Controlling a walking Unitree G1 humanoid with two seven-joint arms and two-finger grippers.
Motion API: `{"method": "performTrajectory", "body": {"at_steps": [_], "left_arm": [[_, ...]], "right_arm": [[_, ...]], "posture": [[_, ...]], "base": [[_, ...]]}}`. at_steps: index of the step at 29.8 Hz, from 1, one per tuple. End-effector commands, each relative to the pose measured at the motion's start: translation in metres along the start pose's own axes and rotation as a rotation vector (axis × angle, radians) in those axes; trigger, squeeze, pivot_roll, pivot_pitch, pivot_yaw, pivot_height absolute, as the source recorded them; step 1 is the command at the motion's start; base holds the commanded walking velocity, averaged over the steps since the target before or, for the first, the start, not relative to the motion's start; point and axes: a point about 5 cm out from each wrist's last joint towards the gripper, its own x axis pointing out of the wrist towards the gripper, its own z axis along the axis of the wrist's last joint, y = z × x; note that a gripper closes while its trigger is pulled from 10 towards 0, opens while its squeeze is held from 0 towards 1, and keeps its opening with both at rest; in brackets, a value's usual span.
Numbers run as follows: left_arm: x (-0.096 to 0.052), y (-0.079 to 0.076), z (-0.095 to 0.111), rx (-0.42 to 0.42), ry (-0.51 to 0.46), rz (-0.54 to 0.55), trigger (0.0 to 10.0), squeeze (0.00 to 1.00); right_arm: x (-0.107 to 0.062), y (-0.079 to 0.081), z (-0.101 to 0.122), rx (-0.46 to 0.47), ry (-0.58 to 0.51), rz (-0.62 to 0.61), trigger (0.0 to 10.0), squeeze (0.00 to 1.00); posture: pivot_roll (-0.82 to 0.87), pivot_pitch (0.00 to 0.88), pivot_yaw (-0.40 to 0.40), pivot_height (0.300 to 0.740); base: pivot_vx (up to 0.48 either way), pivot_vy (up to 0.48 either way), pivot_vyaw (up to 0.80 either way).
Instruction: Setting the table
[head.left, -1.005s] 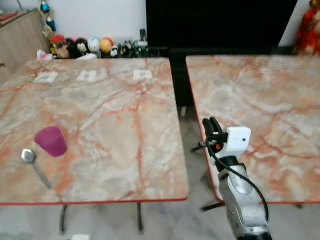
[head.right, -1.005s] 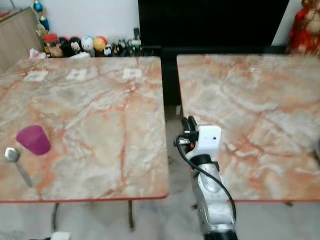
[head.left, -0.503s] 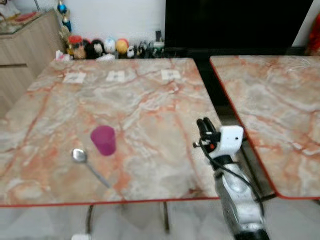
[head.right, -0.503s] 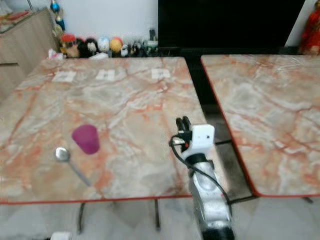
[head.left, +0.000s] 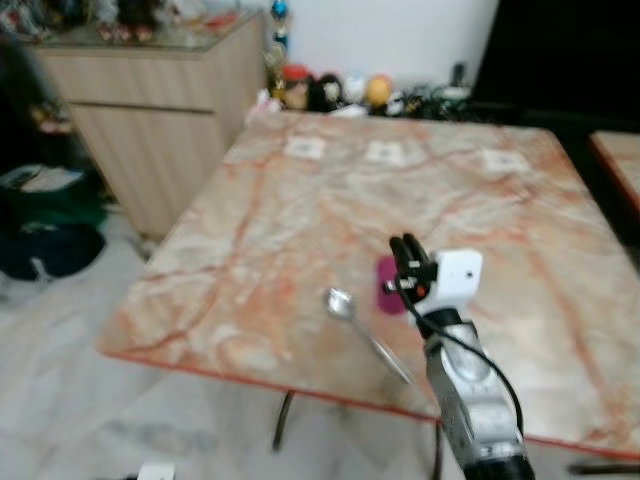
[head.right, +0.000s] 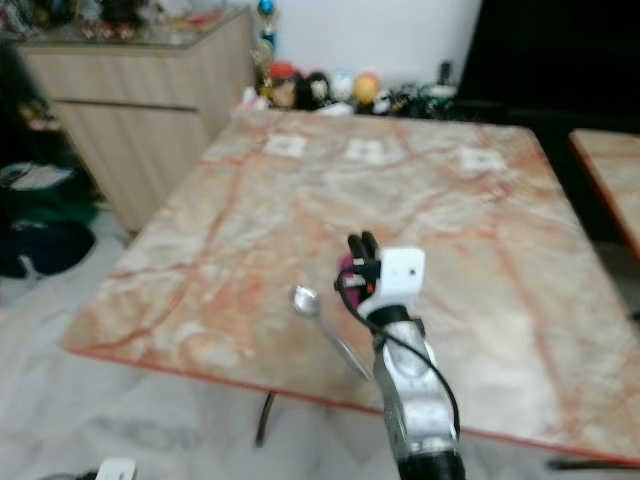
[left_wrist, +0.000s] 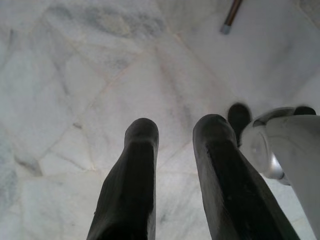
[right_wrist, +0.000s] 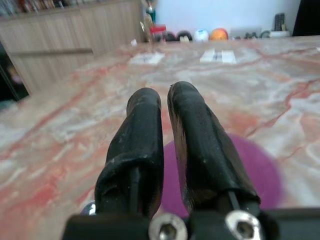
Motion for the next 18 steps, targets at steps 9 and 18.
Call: {"method": "performTrajectory", "body": {"at_steps": [9,18], "left_arm": [[0.000,0.000,0.000,-0.025,-0.002,0.009,10.0,0.00],[0.000,0.002,0.001,-0.021,0.001,0.009,10.0,0.00]], "right_arm": [[0.001,0.001,0.009,0.016,-0.037,0.003,10.0,1.00],[-0.012,-0.022,0.017,-0.107,0.003,0.039,10.0,1.00]], "posture": [[-0.04,0.004,-0.022,0.740],[-0.07,0.033,-0.004,0.740]], "base": [[0.000,0.000,0.00],[0.000,0.000,0.00]]}}
